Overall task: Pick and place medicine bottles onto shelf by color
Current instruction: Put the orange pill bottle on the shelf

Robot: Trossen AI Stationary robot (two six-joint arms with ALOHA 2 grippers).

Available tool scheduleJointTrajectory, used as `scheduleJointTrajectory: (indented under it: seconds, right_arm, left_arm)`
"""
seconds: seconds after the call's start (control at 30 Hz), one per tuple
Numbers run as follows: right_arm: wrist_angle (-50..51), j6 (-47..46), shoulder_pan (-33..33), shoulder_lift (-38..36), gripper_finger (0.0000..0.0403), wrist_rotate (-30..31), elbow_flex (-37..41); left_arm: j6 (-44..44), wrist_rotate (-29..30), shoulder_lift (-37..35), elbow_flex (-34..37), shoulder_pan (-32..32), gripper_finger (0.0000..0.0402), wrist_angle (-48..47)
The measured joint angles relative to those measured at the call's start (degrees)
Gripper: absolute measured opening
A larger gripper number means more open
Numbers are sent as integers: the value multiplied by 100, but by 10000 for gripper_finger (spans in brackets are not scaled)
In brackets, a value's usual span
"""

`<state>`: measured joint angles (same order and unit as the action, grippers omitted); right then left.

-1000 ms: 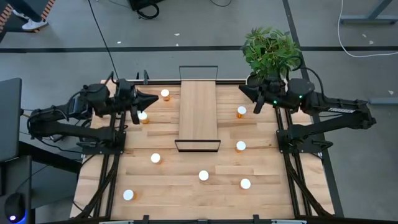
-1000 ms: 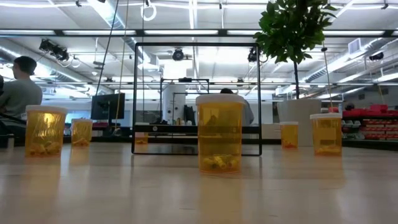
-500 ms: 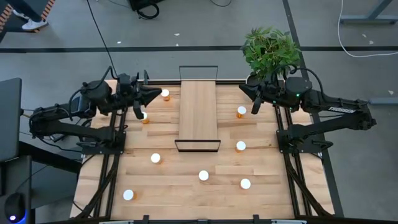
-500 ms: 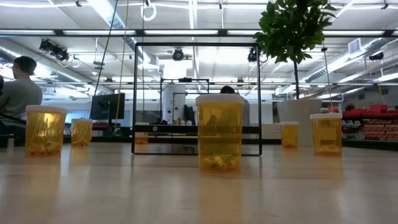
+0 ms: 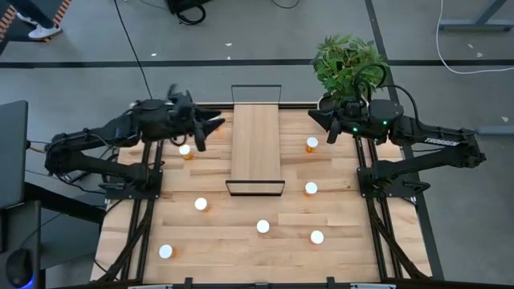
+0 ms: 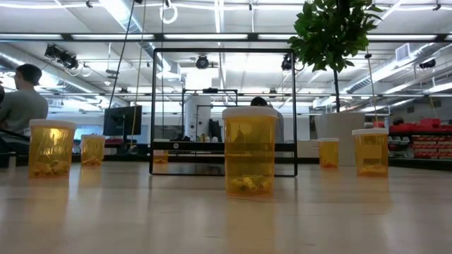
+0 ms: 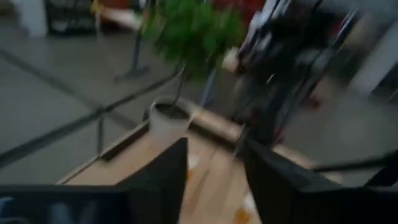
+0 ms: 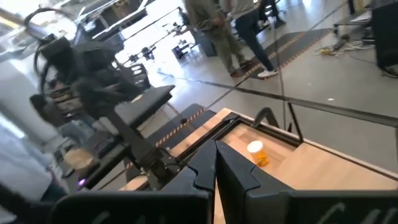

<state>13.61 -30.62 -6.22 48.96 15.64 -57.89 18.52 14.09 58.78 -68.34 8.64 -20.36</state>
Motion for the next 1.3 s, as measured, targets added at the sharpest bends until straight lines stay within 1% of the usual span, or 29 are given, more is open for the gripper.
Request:
scheduleJointTrajectory:
  seconds: [0.13, 0.23, 0.33, 0.47, 0.6, 0.77, 0.9, 1.1, 1.23, 1.3]
  right_arm:
    - [1, 181, 0, -1, 16, -293, 0]
    - [-1, 241, 0, -1, 16, -533, 0]
    - [9, 275, 2, -1, 16, -718, 2]
    - [293, 508, 2, -1, 16, -736, 2]
    - [594, 552, 0, -1, 16, -569, 2]
    - [659, 388, -3, -4, 16, -237, 2]
    - [662, 372, -2, -4, 16, -74, 2]
    - [745, 333, -2, -4, 16, -46, 2]
    - [750, 126, -2, -4, 16, -46, 2]
    - [751, 85, -2, -4, 16, -46, 2]
  left_arm:
    - [31, 137, 426, -292, 413, 243, -1404]
    - [89, 147, 700, -348, 793, 275, -2221]
    - [216, 133, 914, -348, 1137, 289, -2697]
    - [480, 73, 1163, -354, 1552, 301, -3091]
    - [162, -295, 1386, -354, 1995, 315, -3424]
    - [330, -340, 1672, -354, 2621, 327, -3463]
    - [9, -411, 1995, -355, 3056, 327, -3424]
    - [-669, -442, 2758, -356, 3318, 328, -3389]
    - [-769, -484, 3309, -356, 3430, 328, -3256]
    - [-785, -687, 3527, -356, 3479, 328, -3151]
